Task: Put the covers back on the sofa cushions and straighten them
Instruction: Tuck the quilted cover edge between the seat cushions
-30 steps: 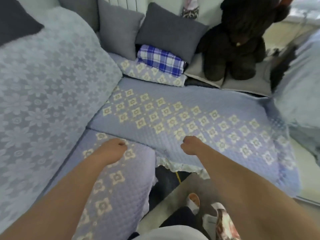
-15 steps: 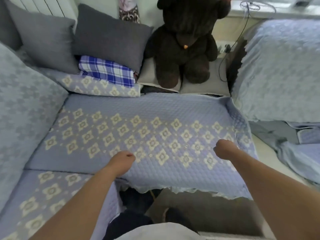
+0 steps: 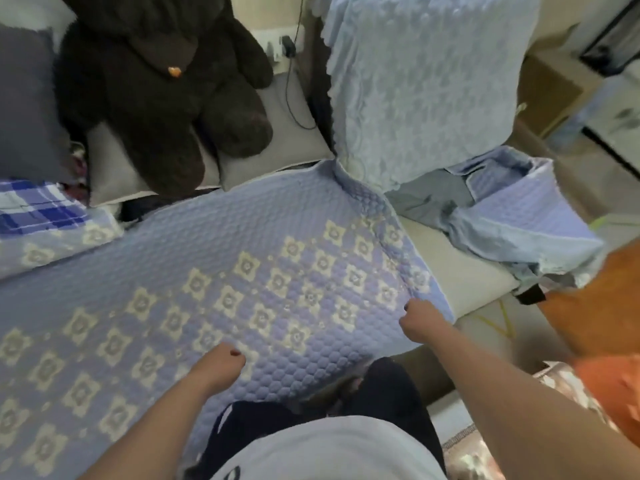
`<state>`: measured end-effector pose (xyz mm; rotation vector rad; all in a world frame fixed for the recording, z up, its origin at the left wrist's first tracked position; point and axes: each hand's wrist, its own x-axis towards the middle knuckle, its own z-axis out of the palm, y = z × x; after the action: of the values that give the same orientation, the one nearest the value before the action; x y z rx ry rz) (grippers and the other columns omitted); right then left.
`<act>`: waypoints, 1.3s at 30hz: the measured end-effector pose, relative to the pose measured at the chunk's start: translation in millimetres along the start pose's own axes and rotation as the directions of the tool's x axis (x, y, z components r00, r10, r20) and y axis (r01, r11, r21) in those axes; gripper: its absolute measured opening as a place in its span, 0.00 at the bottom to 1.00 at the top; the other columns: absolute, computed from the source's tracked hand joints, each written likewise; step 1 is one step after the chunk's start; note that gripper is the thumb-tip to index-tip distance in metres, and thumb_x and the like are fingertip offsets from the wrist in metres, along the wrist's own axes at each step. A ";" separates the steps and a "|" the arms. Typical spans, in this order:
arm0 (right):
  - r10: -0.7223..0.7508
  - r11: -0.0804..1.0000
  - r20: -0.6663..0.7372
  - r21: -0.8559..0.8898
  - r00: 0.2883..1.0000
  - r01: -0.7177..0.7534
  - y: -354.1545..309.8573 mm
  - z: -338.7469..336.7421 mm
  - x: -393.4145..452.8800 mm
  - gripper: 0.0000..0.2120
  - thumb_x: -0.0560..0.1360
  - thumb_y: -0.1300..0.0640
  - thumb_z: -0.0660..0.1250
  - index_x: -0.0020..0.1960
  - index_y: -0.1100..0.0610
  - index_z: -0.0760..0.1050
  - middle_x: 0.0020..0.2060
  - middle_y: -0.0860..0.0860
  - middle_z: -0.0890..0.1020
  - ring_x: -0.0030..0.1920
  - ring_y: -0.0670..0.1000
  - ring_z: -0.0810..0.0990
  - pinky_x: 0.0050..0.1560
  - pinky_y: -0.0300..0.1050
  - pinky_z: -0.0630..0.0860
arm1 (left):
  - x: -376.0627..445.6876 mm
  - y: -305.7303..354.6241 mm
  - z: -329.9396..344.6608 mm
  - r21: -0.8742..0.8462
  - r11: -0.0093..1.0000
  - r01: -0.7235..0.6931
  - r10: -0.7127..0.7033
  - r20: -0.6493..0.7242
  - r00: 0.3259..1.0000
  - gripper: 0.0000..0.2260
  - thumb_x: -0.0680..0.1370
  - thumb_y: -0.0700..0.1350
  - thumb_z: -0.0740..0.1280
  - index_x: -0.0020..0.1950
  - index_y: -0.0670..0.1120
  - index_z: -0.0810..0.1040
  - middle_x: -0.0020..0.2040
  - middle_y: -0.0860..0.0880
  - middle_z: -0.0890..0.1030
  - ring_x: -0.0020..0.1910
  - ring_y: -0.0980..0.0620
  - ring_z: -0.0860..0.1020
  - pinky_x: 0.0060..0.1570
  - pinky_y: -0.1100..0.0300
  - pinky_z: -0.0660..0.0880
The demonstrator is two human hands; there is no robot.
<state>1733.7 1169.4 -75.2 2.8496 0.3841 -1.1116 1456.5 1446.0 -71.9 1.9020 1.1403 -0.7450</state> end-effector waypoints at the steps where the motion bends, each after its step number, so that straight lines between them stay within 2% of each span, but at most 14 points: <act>1: 0.040 0.999 0.004 0.018 0.999 -0.040 16.9 -4.9 9.9 0.15 0.79 0.57 0.57 0.63 0.61 0.72 0.61 0.59 0.77 0.55 0.57 0.76 0.52 0.45 0.73 | 10.0 17.1 0.2 0.022 1.000 -0.009 0.008 0.007 1.000 0.14 0.81 0.42 0.60 0.35 0.46 0.63 0.31 0.47 0.65 0.30 0.50 0.63 0.34 0.55 0.58; 5: 0.079 0.997 0.055 0.001 0.995 -0.079 76.7 -38.3 64.9 0.16 0.81 0.61 0.54 0.67 0.61 0.71 0.65 0.60 0.73 0.64 0.59 0.73 0.60 0.47 0.69 | 59.8 99.6 20.6 0.084 0.996 -0.016 0.011 0.054 0.998 0.12 0.81 0.44 0.60 0.38 0.48 0.65 0.36 0.47 0.71 0.33 0.50 0.68 0.35 0.56 0.63; 7: 0.074 0.997 0.094 -0.009 0.993 -0.073 100.9 -52.8 108.9 0.16 0.81 0.62 0.53 0.67 0.62 0.68 0.64 0.60 0.72 0.65 0.59 0.72 0.62 0.47 0.69 | 87.6 146.5 42.5 0.133 0.991 0.004 -0.014 0.081 0.997 0.06 0.82 0.47 0.59 0.49 0.49 0.74 0.51 0.45 0.79 0.43 0.50 0.74 0.43 0.57 0.70; 8: 0.073 0.997 0.085 0.028 0.994 -0.076 111.7 -56.4 139.0 0.15 0.81 0.62 0.54 0.66 0.62 0.68 0.64 0.60 0.72 0.63 0.59 0.73 0.60 0.47 0.70 | 105.2 167.6 57.2 0.124 0.992 0.016 -0.024 0.065 0.998 0.10 0.82 0.48 0.58 0.59 0.48 0.76 0.59 0.45 0.79 0.48 0.50 0.75 0.46 0.57 0.71; 10: 0.062 0.991 0.070 0.114 0.996 -0.069 128.7 -54.9 211.5 0.15 0.79 0.59 0.56 0.65 0.61 0.68 0.63 0.61 0.73 0.60 0.60 0.75 0.58 0.49 0.72 | 142.8 211.2 93.7 0.105 0.992 0.065 -0.071 0.050 0.996 0.19 0.83 0.50 0.58 0.73 0.48 0.69 0.70 0.46 0.75 0.57 0.49 0.76 0.52 0.57 0.71; 12: 0.046 0.981 0.097 0.182 0.994 -0.063 137.7 -43.7 270.7 0.18 0.79 0.57 0.58 0.68 0.61 0.67 0.64 0.61 0.73 0.62 0.61 0.74 0.59 0.49 0.72 | 176.4 246.9 130.1 0.088 0.994 0.069 -0.075 0.062 0.995 0.23 0.83 0.50 0.58 0.79 0.49 0.61 0.76 0.46 0.68 0.67 0.47 0.73 0.59 0.55 0.71; 16: 0.100 0.956 -0.012 0.279 0.995 -0.093 137.0 -4.6 353.2 0.24 0.78 0.48 0.64 0.68 0.59 0.64 0.63 0.59 0.72 0.63 0.61 0.71 0.58 0.50 0.69 | 248.5 301.9 188.4 0.185 0.983 0.010 -0.023 0.068 0.997 0.30 0.82 0.49 0.60 0.82 0.53 0.51 0.81 0.49 0.53 0.79 0.48 0.58 0.74 0.52 0.61; 20: -0.012 0.945 -0.115 0.323 0.993 0.049 149.8 25.4 389.7 0.12 0.81 0.50 0.60 0.60 0.56 0.72 0.52 0.54 0.81 0.52 0.58 0.79 0.47 0.50 0.74 | 306.5 336.1 232.4 0.348 0.937 -0.025 0.012 0.038 0.999 0.35 0.80 0.52 0.60 0.81 0.59 0.43 0.82 0.49 0.44 0.79 0.41 0.52 0.75 0.48 0.59; 24: -0.026 0.969 -0.271 0.231 0.962 0.091 193.3 27.5 410.1 0.11 0.81 0.49 0.57 0.57 0.52 0.75 0.50 0.49 0.82 0.48 0.54 0.80 0.45 0.50 0.76 | 334.0 357.8 233.8 0.530 0.847 -0.033 0.063 -0.039 0.997 0.32 0.81 0.59 0.56 0.78 0.67 0.37 0.79 0.53 0.31 0.79 0.38 0.39 0.71 0.33 0.59; 28: 0.050 0.949 -0.312 0.309 0.949 0.052 176.8 31.2 405.8 0.11 0.76 0.50 0.69 0.50 0.58 0.74 0.42 0.55 0.80 0.44 0.60 0.79 0.40 0.52 0.73 | 355.6 357.9 219.3 0.642 0.762 -0.087 0.058 0.065 0.996 0.31 0.82 0.62 0.55 0.77 0.68 0.36 0.77 0.56 0.26 0.77 0.39 0.30 0.68 0.28 0.59; 32: 0.016 0.968 -0.487 0.226 0.873 0.108 173.3 32.1 374.0 0.18 0.71 0.58 0.72 0.59 0.59 0.74 0.51 0.56 0.74 0.49 0.58 0.73 0.46 0.53 0.73 | 355.9 358.3 209.8 0.714 0.687 -0.135 0.115 0.077 0.990 0.32 0.80 0.64 0.55 0.77 0.68 0.39 0.80 0.54 0.33 0.78 0.37 0.37 0.64 0.37 0.71; 35: -0.056 0.958 -0.515 0.213 0.856 0.191 167.0 40.9 342.9 0.19 0.69 0.63 0.71 0.59 0.59 0.74 0.53 0.54 0.73 0.49 0.57 0.73 0.48 0.52 0.75 | 362.5 365.7 195.2 0.762 0.614 -0.206 0.214 0.090 0.973 0.29 0.79 0.63 0.57 0.78 0.65 0.51 0.79 0.47 0.49 0.76 0.37 0.52 0.61 0.43 0.71; 37: -0.096 0.952 -0.416 0.227 0.904 0.206 158.5 58.3 320.5 0.16 0.71 0.63 0.70 0.58 0.57 0.75 0.52 0.50 0.73 0.49 0.55 0.76 0.48 0.49 0.77 | 370.7 373.7 182.4 0.802 0.499 -0.330 0.412 0.115 0.904 0.20 0.78 0.59 0.55 0.69 0.59 0.71 0.73 0.45 0.64 0.70 0.39 0.63 0.61 0.44 0.70; 39: -0.098 0.946 -0.267 0.275 0.959 0.173 143.9 74.9 300.5 0.15 0.76 0.57 0.67 0.63 0.53 0.74 0.56 0.46 0.71 0.55 0.52 0.75 0.53 0.45 0.77 | 391.7 382.4 167.4 0.815 0.337 -0.472 0.604 0.198 0.772 0.19 0.75 0.55 0.53 0.57 0.54 0.79 0.69 0.45 0.71 0.69 0.40 0.67 0.64 0.44 0.68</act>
<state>1933.6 1082.2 -338.0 3.2902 0.4726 -0.8946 1952.7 1365.8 -345.8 2.9669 0.0221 -0.8294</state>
